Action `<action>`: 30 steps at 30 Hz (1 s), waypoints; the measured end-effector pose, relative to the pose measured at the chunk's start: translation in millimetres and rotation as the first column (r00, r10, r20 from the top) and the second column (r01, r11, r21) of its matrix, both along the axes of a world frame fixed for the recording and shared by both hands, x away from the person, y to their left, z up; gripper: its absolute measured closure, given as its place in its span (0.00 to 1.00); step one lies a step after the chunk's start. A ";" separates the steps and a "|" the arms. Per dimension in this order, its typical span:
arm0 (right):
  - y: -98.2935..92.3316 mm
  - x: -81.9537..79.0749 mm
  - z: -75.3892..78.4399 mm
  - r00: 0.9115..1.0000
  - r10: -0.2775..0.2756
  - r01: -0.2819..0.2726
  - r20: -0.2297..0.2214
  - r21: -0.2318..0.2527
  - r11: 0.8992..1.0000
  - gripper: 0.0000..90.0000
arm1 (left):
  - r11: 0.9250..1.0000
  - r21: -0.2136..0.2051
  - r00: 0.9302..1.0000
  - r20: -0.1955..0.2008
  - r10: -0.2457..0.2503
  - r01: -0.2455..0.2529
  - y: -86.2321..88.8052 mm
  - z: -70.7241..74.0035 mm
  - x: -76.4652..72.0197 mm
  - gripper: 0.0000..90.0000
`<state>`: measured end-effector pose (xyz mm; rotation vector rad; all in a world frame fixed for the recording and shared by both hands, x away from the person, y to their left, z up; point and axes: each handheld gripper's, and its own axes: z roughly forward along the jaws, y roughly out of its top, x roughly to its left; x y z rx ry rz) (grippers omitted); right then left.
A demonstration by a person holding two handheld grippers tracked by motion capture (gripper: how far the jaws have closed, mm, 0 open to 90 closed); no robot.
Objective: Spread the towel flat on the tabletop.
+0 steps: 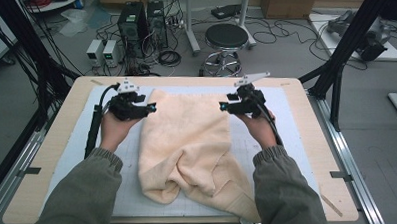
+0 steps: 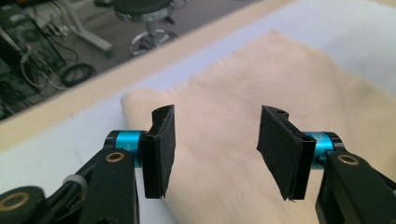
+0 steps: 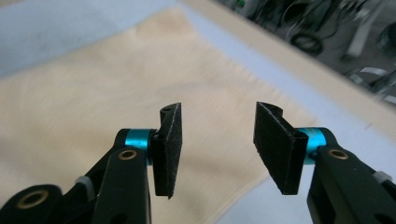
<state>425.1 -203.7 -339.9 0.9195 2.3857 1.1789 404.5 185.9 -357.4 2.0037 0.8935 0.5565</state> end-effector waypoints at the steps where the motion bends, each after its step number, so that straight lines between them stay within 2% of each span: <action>1: -1.5 -7.7 -9.1 1.000 0.014 -0.014 -0.016 -0.011 1.000 0.57 | 1.000 0.004 1.000 -0.004 -0.011 0.011 2.8 -4.8 -4.8 0.52; 3: -3.8 -21.3 -19.3 0.999 0.038 -0.038 -0.020 -0.027 0.999 0.56 | 0.999 0.015 0.999 -0.024 -0.036 0.036 10.6 -18.6 -18.7 0.52; 5: -6.7 -31.6 -25.5 0.998 0.054 -0.054 -0.036 0.003 0.999 0.56 | 0.999 0.012 0.999 -0.023 -0.047 0.048 17.9 -28.4 -31.8 0.52; 9: -6.8 -56.2 -32.6 0.993 0.110 -0.109 -0.037 0.022 0.994 0.55 | 0.997 0.012 0.996 -0.032 -0.081 0.081 29.9 -40.6 -55.0 0.51; 10: -5.2 -61.3 -33.7 0.991 0.125 -0.124 -0.039 0.017 0.992 0.52 | 0.996 0.014 0.996 -0.033 -0.088 0.089 32.1 -43.1 -61.1 0.50; 11: -2.4 -64.8 -33.7 0.988 0.143 -0.142 -0.063 0.010 0.990 0.50 | 0.995 0.010 0.994 -0.040 -0.099 0.100 33.3 -45.5 -66.5 0.50; 13: 5.3 -74.2 -32.7 0.980 0.182 -0.182 -0.080 0.009 0.983 0.50 | 0.993 -0.002 0.992 -0.033 -0.119 0.119 35.7 -50.8 -78.0 0.49; 14: 10.4 -78.7 -31.8 0.976 0.203 -0.204 -0.083 -0.005 0.979 0.50 | 0.991 -0.003 0.990 -0.047 -0.133 0.133 36.9 -54.4 -83.4 0.49; 15: 16.1 -83.8 -32.1 0.970 0.234 -0.235 -0.067 -0.009 0.972 0.50 | 0.990 -0.008 0.989 -0.058 -0.139 0.139 37.1 -57.1 -86.3 0.49; 17: 22.1 -90.9 -36.9 0.964 0.262 -0.262 -0.048 0.008 0.965 0.50 | 0.987 -0.013 0.984 -0.086 -0.159 0.158 36.9 -64.6 -91.0 0.49; 19: 27.6 -92.9 -48.5 0.957 0.279 -0.280 -0.081 -0.005 0.960 0.50 | 0.981 0.011 0.971 -0.143 -0.192 0.196 32.7 -70.1 -89.9 0.52; 20: 29.5 -92.3 -58.4 0.955 0.280 -0.282 -0.095 -0.009 0.959 0.51 | 0.979 0.016 0.968 -0.151 -0.200 0.205 30.1 -71.9 -89.3 0.53; 22: 32.9 -90.5 -72.4 0.952 0.276 -0.281 -0.137 -0.020 0.960 0.57 | 0.973 0.044 0.962 -0.163 -0.217 0.227 22.2 -76.2 -88.3 0.62; 23: 35.7 -91.0 -80.0 0.949 0.277 -0.284 -0.148 -0.030 0.958 0.64 | 0.971 0.060 0.962 -0.162 -0.219 0.231 18.7 -78.1 -87.9 0.68; 25: 41.5 -91.6 -92.1 0.941 0.294 -0.305 -0.166 -0.048 0.951 0.79 | 0.974 0.067 0.967 -0.151 -0.205 0.217 15.2 -77.0 -85.9 0.82; 26: 42.9 -91.9 -92.5 0.939 0.307 -0.317 -0.152 -0.046 0.947 0.86 | 0.977 0.063 0.969 -0.151 -0.193 0.204 14.4 -75.3 -84.4 0.90; 27: 43.6 -93.3 -88.8 0.942 0.308 -0.318 -0.135 -0.061 0.946 0.89 | 0.978 0.060 0.971 -0.148 -0.188 0.198 14.3 -73.3 -82.5 0.92; 28: 43.2 -93.7 -84.1 0.944 0.311 -0.319 -0.111 -0.069 0.945 0.90 | 0.982 0.055 0.975 -0.136 -0.174 0.183 13.7 -71.1 -81.5 0.93; 30: 38.7 -92.8 -72.4 0.950 0.301 -0.306 -0.087 -0.046 0.951 0.90 | 0.988 0.036 0.986 -0.090 -0.143 0.147 14.2 -62.2 -77.5 0.94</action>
